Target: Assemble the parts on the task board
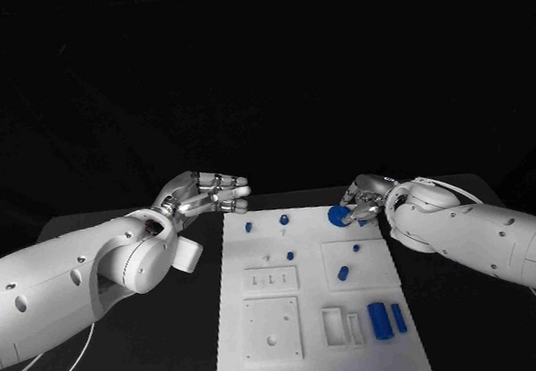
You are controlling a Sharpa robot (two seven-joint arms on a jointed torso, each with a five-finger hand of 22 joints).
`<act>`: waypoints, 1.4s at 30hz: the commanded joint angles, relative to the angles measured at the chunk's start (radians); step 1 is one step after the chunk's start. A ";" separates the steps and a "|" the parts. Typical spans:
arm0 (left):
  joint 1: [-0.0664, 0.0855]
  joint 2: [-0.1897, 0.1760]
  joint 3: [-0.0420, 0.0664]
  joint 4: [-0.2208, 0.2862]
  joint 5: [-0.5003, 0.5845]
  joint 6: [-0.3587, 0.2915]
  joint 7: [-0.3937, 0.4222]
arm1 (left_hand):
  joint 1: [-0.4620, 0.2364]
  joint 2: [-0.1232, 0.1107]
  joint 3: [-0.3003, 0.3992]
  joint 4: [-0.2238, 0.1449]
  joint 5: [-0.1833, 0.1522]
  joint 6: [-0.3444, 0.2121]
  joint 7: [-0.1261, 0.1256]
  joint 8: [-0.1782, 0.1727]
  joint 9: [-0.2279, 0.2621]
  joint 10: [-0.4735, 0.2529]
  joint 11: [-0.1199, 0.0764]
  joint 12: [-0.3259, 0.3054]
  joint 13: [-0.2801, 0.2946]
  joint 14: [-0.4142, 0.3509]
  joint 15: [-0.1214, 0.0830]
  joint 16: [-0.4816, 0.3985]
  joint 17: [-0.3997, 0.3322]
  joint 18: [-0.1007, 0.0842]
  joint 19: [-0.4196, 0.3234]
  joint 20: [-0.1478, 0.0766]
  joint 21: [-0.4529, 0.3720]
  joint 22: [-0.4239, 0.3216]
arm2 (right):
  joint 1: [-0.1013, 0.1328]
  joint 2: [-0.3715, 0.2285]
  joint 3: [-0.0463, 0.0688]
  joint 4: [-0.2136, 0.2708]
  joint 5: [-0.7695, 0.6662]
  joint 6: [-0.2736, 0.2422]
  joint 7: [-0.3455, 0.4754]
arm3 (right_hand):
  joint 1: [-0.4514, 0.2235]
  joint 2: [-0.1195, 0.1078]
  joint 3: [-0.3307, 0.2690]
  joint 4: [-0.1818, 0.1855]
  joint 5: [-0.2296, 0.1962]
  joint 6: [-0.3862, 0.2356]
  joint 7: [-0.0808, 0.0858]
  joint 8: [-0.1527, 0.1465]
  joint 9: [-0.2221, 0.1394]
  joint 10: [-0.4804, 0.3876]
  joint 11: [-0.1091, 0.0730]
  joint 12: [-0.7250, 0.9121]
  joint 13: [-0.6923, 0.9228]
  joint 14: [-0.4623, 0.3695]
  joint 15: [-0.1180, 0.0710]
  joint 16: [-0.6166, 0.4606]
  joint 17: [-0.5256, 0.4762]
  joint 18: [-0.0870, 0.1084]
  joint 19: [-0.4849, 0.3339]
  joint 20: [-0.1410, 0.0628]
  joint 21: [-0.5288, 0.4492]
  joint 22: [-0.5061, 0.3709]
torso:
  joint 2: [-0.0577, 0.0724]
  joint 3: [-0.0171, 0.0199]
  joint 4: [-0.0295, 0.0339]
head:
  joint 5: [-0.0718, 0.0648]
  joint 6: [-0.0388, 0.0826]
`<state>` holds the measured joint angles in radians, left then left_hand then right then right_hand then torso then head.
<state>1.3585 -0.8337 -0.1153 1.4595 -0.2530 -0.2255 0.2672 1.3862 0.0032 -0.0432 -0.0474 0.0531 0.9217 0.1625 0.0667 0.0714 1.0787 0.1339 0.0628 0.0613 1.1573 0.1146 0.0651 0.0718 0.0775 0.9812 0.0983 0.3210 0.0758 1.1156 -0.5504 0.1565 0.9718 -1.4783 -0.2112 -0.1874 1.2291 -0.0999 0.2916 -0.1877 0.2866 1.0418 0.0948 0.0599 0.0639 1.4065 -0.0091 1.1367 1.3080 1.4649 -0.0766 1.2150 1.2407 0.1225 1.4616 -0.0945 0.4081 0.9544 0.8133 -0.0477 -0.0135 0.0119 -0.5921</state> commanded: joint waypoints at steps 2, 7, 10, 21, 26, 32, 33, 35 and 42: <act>0.000 0.002 0.001 0.002 0.005 0.015 0.007 | 0.001 0.011 -0.002 -0.004 0.001 0.001 0.003 -0.002 -0.001 0.000 0.002 -0.004 0.000 0.003 0.005 -0.003 0.001 0.008 0.001 0.006 -0.004 0.000 | -0.006 0.001 -0.003 0.005 -0.028 0.024 -0.025 | -0.013 0.002 0.008 0.002 -0.005 0.023 -0.002 0.003 0.003 0.007 0.003 0.008 0.023 0.002 -0.003 0.007 0.002 -0.001 0.019 -0.003 -0.004 0.007 | 0.000 -0.0004 0.0002 | -0.001 -0.001; 0.000 0.001 0.001 0.002 0.004 0.014 0.007 | 0.001 0.011 -0.002 -0.004 0.001 0.001 0.003 -0.002 -0.001 0.000 0.002 -0.004 0.000 0.003 0.005 -0.003 0.001 0.008 0.001 0.006 -0.004 0.000 | -0.006 0.001 -0.003 0.012 -0.048 0.017 -0.033 | -0.014 0.009 0.021 0.001 -0.014 0.054 -0.005 0.003 0.004 0.009 0.003 0.010 0.024 0.003 -0.005 0.011 0.005 -0.002 0.019 -0.004 -0.007 0.017 | 0.000 -0.0003 0.0004 | -0.001 -0.002; 0.000 0.001 0.001 0.002 0.004 0.014 0.007 | 0.001 0.011 -0.002 -0.004 0.001 0.001 0.003 -0.002 -0.001 0.000 0.002 -0.004 0.000 0.003 0.005 -0.003 0.001 0.008 0.001 0.006 -0.004 0.000 | -0.006 0.000 -0.003 0.019 -0.069 0.008 -0.042 | -0.017 0.009 0.040 -0.004 -0.028 0.065 -0.004 0.002 0.004 0.010 0.004 0.011 0.025 0.002 -0.005 0.011 0.005 -0.003 0.020 -0.005 -0.012 0.028 | 0.000 -0.0003 -0.0003 | -0.002 -0.002; 0.000 0.000 0.001 0.002 0.003 0.014 0.005 | 0.003 0.010 -0.001 -0.004 0.001 0.001 0.003 -0.002 -0.001 0.000 0.002 -0.004 0.000 0.003 0.005 -0.003 0.001 0.009 0.001 0.006 -0.003 0.000 | -0.006 -0.002 -0.003 0.060 -0.137 -0.036 -0.068 | -0.017 0.006 0.051 0.006 -0.048 0.081 -0.008 0.003 0.005 0.013 0.003 0.011 0.025 0.003 -0.007 0.012 0.005 -0.006 0.022 -0.006 -0.019 0.040 | 0.000 0.0003 0.0004 | -0.001 -0.003; 0.000 0.000 0.001 0.002 0.003 0.015 0.005 | 0.003 0.010 -0.001 -0.004 0.001 0.001 0.003 -0.002 -0.001 0.000 0.002 -0.004 0.000 0.003 0.005 -0.003 0.001 0.009 0.001 0.006 -0.003 0.000 | -0.006 -0.004 -0.004 0.079 -0.162 -0.057 -0.075 | -0.016 0.010 0.061 0.006 -0.052 0.086 -0.009 0.003 0.005 0.014 0.003 0.011 0.026 0.003 -0.008 0.014 0.006 -0.008 0.023 -0.007 -0.022 0.045 | 0.000 -0.0003 0.0002 | -0.001 -0.004; 0.000 0.000 0.001 0.002 0.003 0.014 0.005 | 0.003 0.010 -0.001 -0.004 0.001 0.001 0.003 -0.002 -0.001 0.000 0.002 -0.004 0.000 0.003 0.005 -0.003 0.001 0.009 0.001 0.006 -0.003 0.000 | -0.006 -0.010 -0.004 0.113 -0.185 -0.087 -0.084 | -0.021 0.011 0.075 0.004 -0.055 0.091 -0.010 0.003 0.004 0.015 0.002 0.011 0.026 0.003 -0.009 0.013 0.006 -0.011 0.025 -0.009 -0.028 0.056 | 0.000 0.0001 0.0003 | 0.003 -0.004; 0.000 0.000 0.001 0.002 0.003 0.014 0.005 | 0.003 0.010 -0.001 -0.004 0.001 0.001 0.003 -0.002 -0.001 0.000 0.002 -0.004 0.000 0.003 0.005 -0.003 0.001 0.009 0.001 0.006 -0.003 0.000 | -0.006 -0.013 -0.004 0.123 -0.188 -0.094 -0.087 | -0.022 0.011 0.076 0.005 -0.054 0.092 -0.011 0.003 0.005 0.015 0.001 0.011 0.026 0.003 -0.009 0.013 0.005 -0.011 0.026 -0.009 -0.029 0.057 | 0.000 0.0002 0.0002 | 0.004 -0.004; 0.000 -0.001 0.001 0.002 0.003 0.014 0.005 | 0.003 0.010 -0.001 -0.004 0.001 0.001 0.003 -0.002 -0.001 0.000 0.002 -0.004 0.000 0.003 0.005 -0.003 0.001 0.009 0.001 0.006 -0.003 0.000 | -0.006 -0.020 -0.004 0.144 -0.191 -0.105 -0.095 | -0.022 0.011 0.076 0.005 -0.054 0.092 -0.011 0.003 0.005 0.015 0.001 0.011 0.026 0.003 -0.009 0.013 0.005 -0.010 0.026 -0.009 -0.029 0.057 | -0.001 0.0001 -0.0001 | 0.007 -0.003; 0.000 -0.003 0.001 0.003 0.003 0.013 0.005 | 0.003 0.010 -0.001 -0.004 0.001 0.001 0.003 -0.002 -0.001 0.000 0.002 -0.004 0.000 0.003 0.005 -0.003 0.001 0.009 0.001 0.006 -0.003 0.000 | -0.006 -0.038 -0.004 0.229 -0.200 -0.138 -0.125 | -0.019 0.012 0.081 0.009 -0.098 0.096 -0.012 0.003 0.005 0.018 0.001 0.012 0.027 0.003 -0.010 0.014 0.006 -0.010 0.028 -0.010 -0.033 0.061 | -0.002 -0.0008 -0.0017 | 0.012 0.001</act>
<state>1.3585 -0.8374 -0.1153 1.4595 -0.2532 -0.2246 0.2659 1.3862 0.0032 -0.0432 -0.0474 0.0531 0.9217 0.1625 0.0667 0.0714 1.0787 0.1339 0.0628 0.0613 1.1573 0.1146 0.0651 0.0718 0.0774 0.9812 0.0983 0.3210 0.0758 1.1098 -0.5883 0.1524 1.1906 -1.6486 -0.3122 -0.2846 1.2103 -0.0922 0.3675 -0.1808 0.1937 1.1317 0.0830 0.0603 0.0669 1.4173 -0.0054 1.1454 1.3077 1.4679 -0.0797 1.2233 1.2460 0.1142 1.4651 -0.0980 0.3791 1.0143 0.8121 -0.0483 -0.0142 0.0207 -0.5934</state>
